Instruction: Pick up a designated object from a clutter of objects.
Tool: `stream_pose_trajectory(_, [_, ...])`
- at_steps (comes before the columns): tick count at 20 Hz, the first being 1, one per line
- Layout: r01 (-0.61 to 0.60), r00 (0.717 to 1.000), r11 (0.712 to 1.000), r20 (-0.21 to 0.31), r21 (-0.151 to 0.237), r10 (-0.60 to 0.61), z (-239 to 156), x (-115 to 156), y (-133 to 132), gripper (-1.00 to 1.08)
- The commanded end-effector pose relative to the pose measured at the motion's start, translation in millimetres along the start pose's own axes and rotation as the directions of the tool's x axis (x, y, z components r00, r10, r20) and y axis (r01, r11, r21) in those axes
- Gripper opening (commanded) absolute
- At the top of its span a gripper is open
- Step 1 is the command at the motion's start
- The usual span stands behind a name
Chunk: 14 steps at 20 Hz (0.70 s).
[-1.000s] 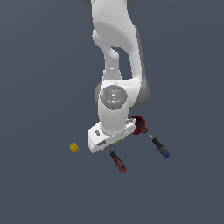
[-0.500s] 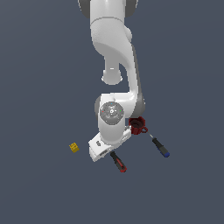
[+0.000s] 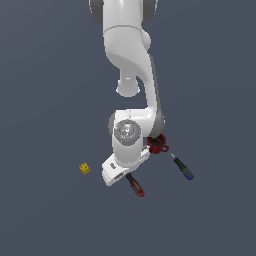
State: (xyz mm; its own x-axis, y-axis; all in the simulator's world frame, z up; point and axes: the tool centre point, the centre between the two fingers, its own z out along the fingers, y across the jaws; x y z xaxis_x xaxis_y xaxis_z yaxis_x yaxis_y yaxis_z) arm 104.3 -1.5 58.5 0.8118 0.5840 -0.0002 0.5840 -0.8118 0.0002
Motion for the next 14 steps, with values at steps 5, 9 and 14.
stream_pose_trajectory(5, [0.003,1.000,1.000,0.000,0.000,-0.003,31,-1,-1,1.00])
stream_pose_trajectory(9, [0.003,1.000,1.000,0.000,0.000,-0.003,42,-1,0,1.00])
stream_pose_trajectory(14, [0.003,1.000,1.000,0.000,0.000,-0.003,44,0,0,-1.00])
